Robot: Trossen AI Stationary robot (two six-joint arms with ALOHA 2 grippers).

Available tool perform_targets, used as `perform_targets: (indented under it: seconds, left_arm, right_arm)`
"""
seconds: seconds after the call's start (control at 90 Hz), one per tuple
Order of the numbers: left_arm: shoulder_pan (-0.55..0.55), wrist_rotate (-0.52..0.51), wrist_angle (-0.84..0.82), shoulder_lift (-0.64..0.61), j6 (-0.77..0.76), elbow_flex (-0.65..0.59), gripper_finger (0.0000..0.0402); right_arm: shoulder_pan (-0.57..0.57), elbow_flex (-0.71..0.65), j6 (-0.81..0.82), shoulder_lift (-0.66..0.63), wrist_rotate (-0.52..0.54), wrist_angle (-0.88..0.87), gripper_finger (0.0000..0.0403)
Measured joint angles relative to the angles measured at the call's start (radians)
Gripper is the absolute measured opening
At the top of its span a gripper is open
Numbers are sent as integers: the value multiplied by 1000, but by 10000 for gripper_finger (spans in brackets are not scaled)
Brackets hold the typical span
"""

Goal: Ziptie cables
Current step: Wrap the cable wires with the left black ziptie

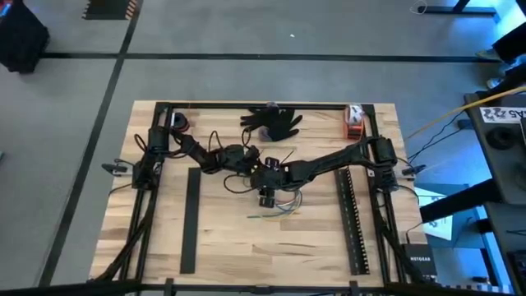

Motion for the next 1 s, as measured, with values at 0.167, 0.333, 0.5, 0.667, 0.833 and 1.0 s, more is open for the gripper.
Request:
perform_targets:
  seconds: [0.167,0.333,0.5,0.667,0.833,1.0]
  left_arm:
    - [-1,-5,-4,0,16,1,0]
    - [-1,-5,-11,0,27,1,0]
    - [-6,-9,-25,0,51,2,0]
    - [-7,-12,-27,0,68,1,0]
    - [-8,-16,-31,0,80,1,0]
    - [-8,-17,-47,0,109,1,0]
  right_arm:
    - [7,1,9,15,-1,-27,151]
    - [19,0,7,16,16,-59,141]
    - [27,-1,-18,17,15,-84,105]
    - [32,-3,-47,27,64,-70,84]
    - [32,-3,-71,40,67,-43,85]
    - [44,-3,-115,61,75,-20,85]
